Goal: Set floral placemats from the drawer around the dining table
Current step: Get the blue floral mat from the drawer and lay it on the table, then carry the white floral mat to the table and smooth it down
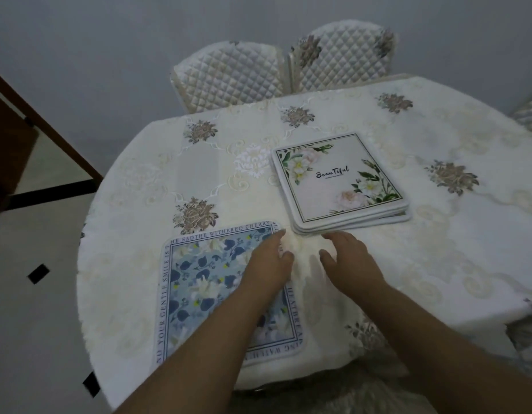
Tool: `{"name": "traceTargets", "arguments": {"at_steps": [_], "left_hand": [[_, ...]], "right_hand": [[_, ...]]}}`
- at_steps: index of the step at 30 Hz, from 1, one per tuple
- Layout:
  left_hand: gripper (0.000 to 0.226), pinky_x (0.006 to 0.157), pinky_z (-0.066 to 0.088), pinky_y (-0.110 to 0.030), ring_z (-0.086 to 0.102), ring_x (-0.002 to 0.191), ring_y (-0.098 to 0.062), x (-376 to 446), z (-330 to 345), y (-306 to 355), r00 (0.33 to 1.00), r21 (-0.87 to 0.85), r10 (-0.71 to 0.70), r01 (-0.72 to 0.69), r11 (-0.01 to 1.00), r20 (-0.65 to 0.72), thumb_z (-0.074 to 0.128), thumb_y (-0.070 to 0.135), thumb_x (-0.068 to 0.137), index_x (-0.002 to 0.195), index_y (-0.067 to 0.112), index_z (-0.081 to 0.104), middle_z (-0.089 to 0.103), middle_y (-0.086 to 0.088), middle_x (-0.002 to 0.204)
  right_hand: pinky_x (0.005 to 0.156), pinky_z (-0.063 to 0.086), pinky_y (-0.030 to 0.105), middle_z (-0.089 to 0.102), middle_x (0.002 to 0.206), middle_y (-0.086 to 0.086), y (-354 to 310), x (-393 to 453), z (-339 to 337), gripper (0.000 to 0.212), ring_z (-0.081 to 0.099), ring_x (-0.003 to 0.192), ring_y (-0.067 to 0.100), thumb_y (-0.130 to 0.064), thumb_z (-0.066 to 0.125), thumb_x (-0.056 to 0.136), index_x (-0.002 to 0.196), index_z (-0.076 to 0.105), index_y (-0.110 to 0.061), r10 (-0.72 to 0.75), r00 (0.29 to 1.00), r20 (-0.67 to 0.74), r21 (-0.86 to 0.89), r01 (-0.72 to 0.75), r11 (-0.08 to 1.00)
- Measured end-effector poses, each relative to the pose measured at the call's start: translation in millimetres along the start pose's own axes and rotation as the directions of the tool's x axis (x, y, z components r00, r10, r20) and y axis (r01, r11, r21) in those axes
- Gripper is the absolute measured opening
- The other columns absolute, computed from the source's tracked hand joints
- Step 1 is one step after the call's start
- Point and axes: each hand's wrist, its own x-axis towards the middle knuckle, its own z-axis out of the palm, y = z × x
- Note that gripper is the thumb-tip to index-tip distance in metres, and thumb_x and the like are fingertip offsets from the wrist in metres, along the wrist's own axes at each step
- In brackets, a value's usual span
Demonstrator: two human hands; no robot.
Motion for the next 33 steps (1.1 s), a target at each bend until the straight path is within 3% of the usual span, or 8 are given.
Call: {"name": "traceTargets", "arguments": {"at_steps": [5,11,15,18,21,26,30,33], "left_hand": [[0.054,0.096,0.041,-0.023,0.053,0.128,-0.02,40.1,27.5,39.4,0.999,-0.104,-0.034,0.036,0.994,0.028,0.051,0.029,0.101,0.153,0.033,0.039,0.05,-0.002,0.15],[0.05,0.086,0.047,-0.028,0.06,0.113,-0.025,56.4,45.6,56.9,0.974,-0.244,-0.214,0.191,0.951,-0.07,0.056,0.032,0.095,0.144,0.024,0.05,0.053,-0.005,0.14],[0.027,0.071,0.046,-0.028,0.059,0.086,-0.024,76.5,48.4,69.8,0.897,-0.607,-0.44,0.372,0.703,0.041,0.066,0.027,0.086,0.109,0.014,0.067,0.067,-0.012,0.114],[0.032,0.075,0.049,-0.03,0.057,0.085,-0.021,87.4,47.2,80.0,0.841,-0.693,-0.522,0.461,0.554,0.143,0.069,0.023,0.089,0.117,0.008,0.065,0.059,-0.009,0.102],[0.023,0.053,0.037,-0.024,0.036,0.062,-0.015,90.2,50.2,90.2,0.815,-0.7,-0.545,0.506,0.505,0.196,0.067,0.02,0.091,0.111,0.009,0.062,0.047,-0.004,0.087],[0.034,0.038,0.044,-0.016,0.045,0.063,-0.016,94.3,55.1,89.9,0.774,-0.775,-0.566,0.534,0.339,0.285,0.069,0.012,0.091,0.123,0.005,0.062,0.053,-0.006,0.093],[0.038,0.055,0.051,-0.022,0.047,0.074,-0.015,95.2,54.2,89.9,0.764,-0.83,-0.577,0.501,0.245,0.29,0.074,0.012,0.088,0.123,0.005,0.063,0.054,-0.009,0.121],[0.033,0.057,0.052,-0.016,0.052,0.076,-0.012,94.4,59.1,91.7,0.776,-0.866,-0.565,0.457,0.201,0.278,0.077,0.016,0.086,0.116,0.007,0.069,0.058,-0.005,0.117]], "right_hand": [[0.113,0.036,0.043,0.043,0.155,-0.001,26.0,10.4,-15.4,0.056,0.042,0.139,0.026,-0.045,0.047,0.1,0.152,0.036,-0.027,0.066,0.995,0.068,0.003,-0.066,0.998],[0.114,0.036,0.046,0.042,0.156,0.0,50.3,15.5,-20.5,0.058,0.041,0.14,0.026,-0.046,0.047,0.1,0.153,0.035,-0.026,0.092,0.994,0.066,0.089,-0.098,0.991],[0.115,0.035,0.044,0.039,0.158,-0.002,62.9,15.0,-27.8,0.058,0.039,0.143,0.023,-0.045,0.046,0.101,0.155,0.032,-0.029,0.095,0.993,0.067,0.117,-0.102,0.988],[0.113,0.035,0.04,0.041,0.157,-0.001,66.6,11.3,-32.8,0.057,0.041,0.141,0.022,-0.044,0.044,0.102,0.156,0.029,-0.031,0.086,0.992,0.092,0.111,-0.096,0.989],[0.109,0.038,0.04,0.047,0.152,0.003,65.1,8.6,-35.9,0.056,0.046,0.137,0.023,-0.045,0.043,0.102,0.156,0.029,-0.033,0.102,0.989,0.111,0.116,-0.115,0.987],[0.107,0.042,0.041,0.051,0.148,0.005,65.6,8.6,-38.3,0.055,0.051,0.132,0.023,-0.046,0.042,0.102,0.155,0.029,-0.035,0.116,0.986,0.12,0.13,-0.132,0.983],[0.107,0.041,0.039,0.047,0.152,-0.001,64.2,9.3,-42.2,0.054,0.051,0.131,0.019,-0.046,0.043,0.102,0.154,0.031,-0.037,0.122,0.986,0.115,0.182,-0.142,0.973],[0.105,0.041,0.037,0.047,0.152,-0.002,62.6,9.0,-41.8,0.053,0.053,0.129,0.018,-0.045,0.043,0.103,0.154,0.032,-0.037,0.126,0.986,0.111,0.187,-0.145,0.972]]}}
